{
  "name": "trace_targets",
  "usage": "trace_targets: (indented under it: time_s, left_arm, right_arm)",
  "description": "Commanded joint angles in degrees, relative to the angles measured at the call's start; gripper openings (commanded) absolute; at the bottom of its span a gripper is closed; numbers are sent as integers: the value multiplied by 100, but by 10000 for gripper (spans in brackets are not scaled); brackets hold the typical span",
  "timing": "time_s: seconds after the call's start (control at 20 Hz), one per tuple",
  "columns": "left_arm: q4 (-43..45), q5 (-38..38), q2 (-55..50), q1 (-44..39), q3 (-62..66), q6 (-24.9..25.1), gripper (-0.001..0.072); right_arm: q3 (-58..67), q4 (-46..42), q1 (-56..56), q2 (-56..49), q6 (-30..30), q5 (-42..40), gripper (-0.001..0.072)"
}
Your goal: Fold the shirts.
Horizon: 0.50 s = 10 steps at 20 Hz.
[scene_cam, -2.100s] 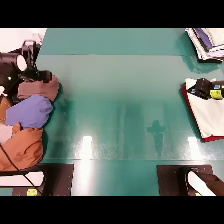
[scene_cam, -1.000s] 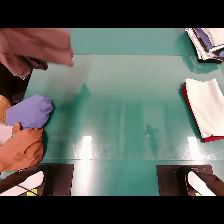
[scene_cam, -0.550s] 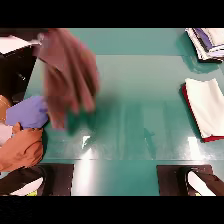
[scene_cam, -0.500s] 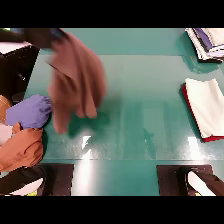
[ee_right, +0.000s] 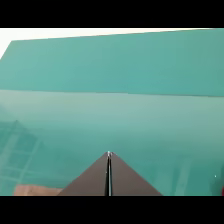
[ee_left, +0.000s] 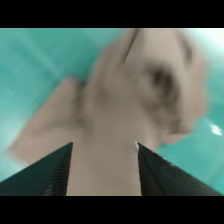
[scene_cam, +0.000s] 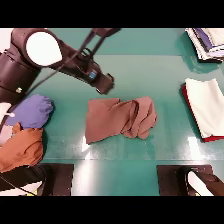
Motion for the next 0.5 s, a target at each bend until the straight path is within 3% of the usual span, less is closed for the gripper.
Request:
trace_targets:
  time_s: [0.0,0.2,0.45]
  left_arm:
    - [264,-125,205,1047,-282,-142,480]
    - [-254,44,216,2306,-1744,-219,480]
    - [-1283,984,216,2553,-4120,79,480]
  right_arm:
    - [-66,4,-2,55,-57,-7,17]
    - [-63,13,0,-13,-55,0,17]
    - [-63,81,7,-295,-50,72,17]
